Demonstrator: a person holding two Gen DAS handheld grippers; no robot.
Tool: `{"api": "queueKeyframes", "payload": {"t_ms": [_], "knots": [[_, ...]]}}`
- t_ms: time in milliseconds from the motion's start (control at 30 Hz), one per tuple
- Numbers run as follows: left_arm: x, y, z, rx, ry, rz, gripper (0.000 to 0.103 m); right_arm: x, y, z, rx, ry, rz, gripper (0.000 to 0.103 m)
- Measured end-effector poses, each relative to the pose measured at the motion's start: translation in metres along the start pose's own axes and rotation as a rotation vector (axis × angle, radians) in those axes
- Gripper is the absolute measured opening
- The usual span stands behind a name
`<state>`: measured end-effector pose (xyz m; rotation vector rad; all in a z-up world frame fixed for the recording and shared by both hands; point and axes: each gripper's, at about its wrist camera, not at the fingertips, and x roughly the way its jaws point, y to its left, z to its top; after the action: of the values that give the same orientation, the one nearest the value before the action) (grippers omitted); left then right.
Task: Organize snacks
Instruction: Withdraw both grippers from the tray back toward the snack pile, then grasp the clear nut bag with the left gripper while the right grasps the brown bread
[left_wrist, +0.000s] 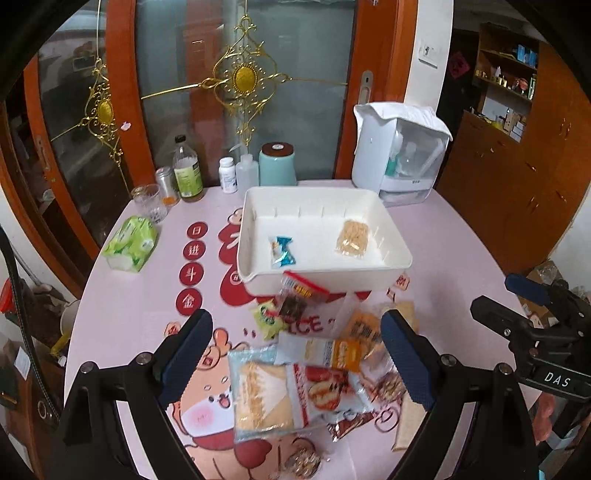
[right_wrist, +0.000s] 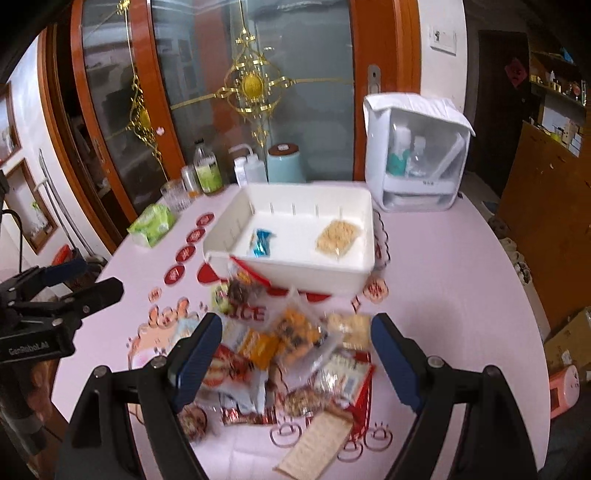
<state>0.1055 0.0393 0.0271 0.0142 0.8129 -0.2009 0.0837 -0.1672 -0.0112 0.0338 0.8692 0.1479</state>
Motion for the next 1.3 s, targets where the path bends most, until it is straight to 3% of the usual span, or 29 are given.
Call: {"api": "queueKeyframes", "payload": {"t_ms": [200,433,667,933,1300], "knots": [[0.01,0.004,-0.044,0.023,0.046,0.004,0.092,0.019,-0.005,-0.042,0.018,0.101,-0.021,0.084],[0.033,0.014,-0.095,0.028,0.088,0.025,0.092,0.061,-0.024,-0.104,0.087,0.282,-0.035,0.083],[0.075,0.025,-0.142,-0.007,0.238,0.034,0.092,0.098,-0.039,-0.144,0.154,0.408,-0.055,0.083],[0.11,0.016,-0.174,0.004,0.38,-0.013,0.092,0.13,-0.034,-0.161,0.182,0.513,-0.041,0.083],[0.133,-0.012,-0.193,0.089,0.471,-0.026,0.092,0.147,-0.009,-0.165,0.083,0.531,-0.135,0.082]]}}
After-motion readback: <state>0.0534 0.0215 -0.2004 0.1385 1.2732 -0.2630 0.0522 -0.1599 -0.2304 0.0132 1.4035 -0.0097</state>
